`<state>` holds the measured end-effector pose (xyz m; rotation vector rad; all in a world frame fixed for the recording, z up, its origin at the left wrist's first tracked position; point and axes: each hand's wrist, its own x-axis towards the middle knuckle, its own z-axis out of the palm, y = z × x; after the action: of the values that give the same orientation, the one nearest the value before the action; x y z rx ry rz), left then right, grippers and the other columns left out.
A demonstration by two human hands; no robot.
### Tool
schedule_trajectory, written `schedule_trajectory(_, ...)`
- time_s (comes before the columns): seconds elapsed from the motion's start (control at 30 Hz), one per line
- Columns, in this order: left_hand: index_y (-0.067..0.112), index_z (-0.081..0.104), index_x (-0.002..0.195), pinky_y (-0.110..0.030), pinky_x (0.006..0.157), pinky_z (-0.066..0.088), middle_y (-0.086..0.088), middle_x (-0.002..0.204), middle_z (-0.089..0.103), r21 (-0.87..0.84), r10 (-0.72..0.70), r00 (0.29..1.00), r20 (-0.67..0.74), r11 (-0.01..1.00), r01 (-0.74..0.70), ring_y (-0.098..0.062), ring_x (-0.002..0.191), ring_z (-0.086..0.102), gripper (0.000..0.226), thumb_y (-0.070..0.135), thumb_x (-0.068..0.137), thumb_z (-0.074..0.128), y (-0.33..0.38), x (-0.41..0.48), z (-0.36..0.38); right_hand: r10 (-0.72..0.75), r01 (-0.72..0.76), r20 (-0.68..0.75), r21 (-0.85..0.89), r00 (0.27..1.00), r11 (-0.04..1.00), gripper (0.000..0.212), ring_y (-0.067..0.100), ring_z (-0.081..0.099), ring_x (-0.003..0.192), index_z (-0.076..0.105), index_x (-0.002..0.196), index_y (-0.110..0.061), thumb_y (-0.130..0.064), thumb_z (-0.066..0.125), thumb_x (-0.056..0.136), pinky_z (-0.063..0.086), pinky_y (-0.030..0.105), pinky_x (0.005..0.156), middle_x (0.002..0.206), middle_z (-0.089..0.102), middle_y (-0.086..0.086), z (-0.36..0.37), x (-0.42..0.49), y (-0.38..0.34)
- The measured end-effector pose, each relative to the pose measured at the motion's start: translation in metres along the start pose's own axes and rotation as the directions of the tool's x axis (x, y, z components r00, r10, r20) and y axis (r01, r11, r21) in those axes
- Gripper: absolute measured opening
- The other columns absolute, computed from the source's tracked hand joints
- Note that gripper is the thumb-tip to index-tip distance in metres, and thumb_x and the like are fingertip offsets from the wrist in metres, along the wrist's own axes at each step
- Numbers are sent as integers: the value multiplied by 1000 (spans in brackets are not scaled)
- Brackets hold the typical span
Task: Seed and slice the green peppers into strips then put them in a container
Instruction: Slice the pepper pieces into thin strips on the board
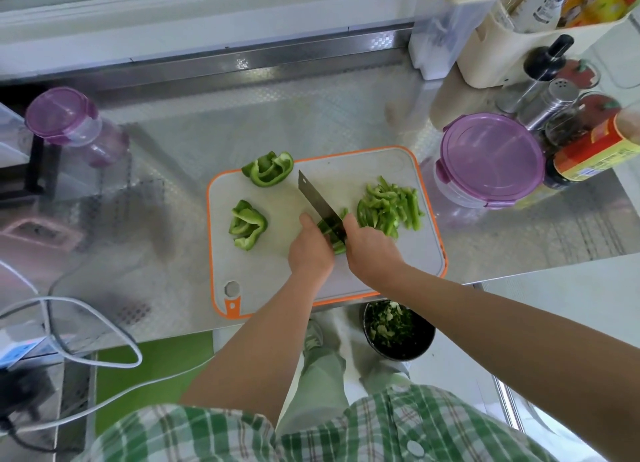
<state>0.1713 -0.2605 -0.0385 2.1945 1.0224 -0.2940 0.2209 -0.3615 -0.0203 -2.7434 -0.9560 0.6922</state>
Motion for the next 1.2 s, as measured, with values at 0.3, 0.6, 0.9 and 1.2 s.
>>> schedule_trajectory(0.3,10,31,103,-35,63,30,-3,83,51,-41,54,998,-40,998,-56,-29,75,47,11,13,98,41,-3,-10,-2,97,-71,-88,260,991,963,14,33,55,67,35,109,-7,-14,40,98,37,36,52,78,54,12,-1,6,2)
schedule_trajectory(0.6,11,29,99,-37,65,33,-9,89,53,-38,17,1000,-5,999,-17,-35,85,55,15,17,99,42,0,2,-1,-33,35,-15,115,999,993,21,29,49,63,33,115,-10,-9,40,96,27,31,46,72,48,5,-8,-4,3)
schedule_trajectory(0.9,12,29,100,-37,65,31,-8,88,52,-77,-6,999,-40,997,3,-29,75,44,9,15,100,38,1,-4,0,30,-30,-4,5,1000,1000,24,29,48,65,33,117,-9,-4,41,95,32,34,53,72,45,3,3,2,-9)
schedule_trajectory(1.2,1,30,123,-37,68,36,-15,103,58,-113,-82,997,8,990,83,-38,92,57,32,15,98,44,3,-10,-2,-1,20,-96,204,995,979,17,32,52,64,34,111,-7,-15,40,98,36,35,52,73,50,8,-8,1,6)
